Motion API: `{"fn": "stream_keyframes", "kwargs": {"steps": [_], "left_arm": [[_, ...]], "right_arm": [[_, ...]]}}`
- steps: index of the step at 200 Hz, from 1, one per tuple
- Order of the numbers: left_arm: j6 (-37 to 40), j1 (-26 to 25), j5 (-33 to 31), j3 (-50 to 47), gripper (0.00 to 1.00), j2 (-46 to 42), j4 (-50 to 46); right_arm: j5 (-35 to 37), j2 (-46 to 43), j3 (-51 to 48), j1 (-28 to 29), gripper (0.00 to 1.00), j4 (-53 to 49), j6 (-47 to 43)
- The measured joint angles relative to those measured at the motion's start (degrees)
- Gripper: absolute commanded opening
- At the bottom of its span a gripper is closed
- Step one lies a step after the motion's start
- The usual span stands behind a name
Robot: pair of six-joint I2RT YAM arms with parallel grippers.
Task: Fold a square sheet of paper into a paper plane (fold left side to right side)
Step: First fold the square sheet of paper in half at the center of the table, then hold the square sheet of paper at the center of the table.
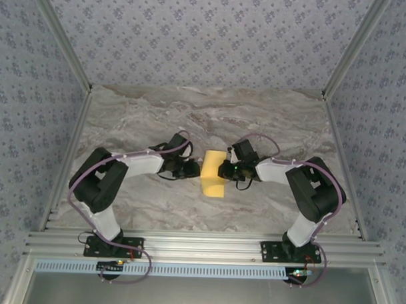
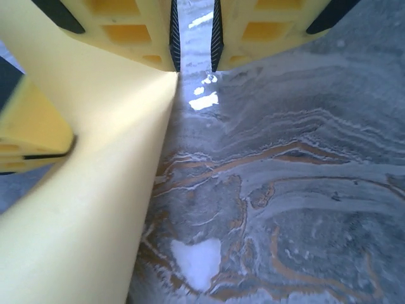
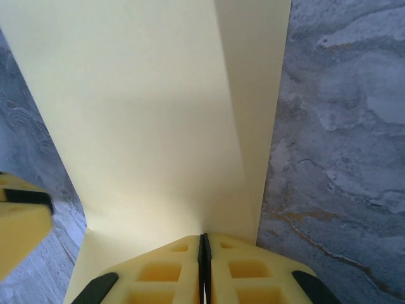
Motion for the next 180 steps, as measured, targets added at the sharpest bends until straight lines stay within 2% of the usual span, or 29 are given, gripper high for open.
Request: {"fn": "stream_keyframes", "kwargs": {"steps": [33,65,112,180], "left_arm": [[-0.3,-0.9,3.5,0.1,0.21,-1.9,4.6],[-0.9,-3.0,5.8,2.9,0.21,2.1,7.7],[-2.0,-4.1,6.2,5.4,0.21,8.9,9.5],[-2.4,-5.0,5.3,4.5,0.21,9.4,9.3]], "right_arm": [[0.3,0.0,0.1,0.2,0.10,0.0,0.0],[0.6,-0.1,0.2,0.4,0.10,-0.4,-0.1],[1.2,-0.1,0.5,0.7,0.10,-0.9,-0.4],[-1.0,-1.8,0.5,0.2,0.10,-2.8,-2.4]]}}
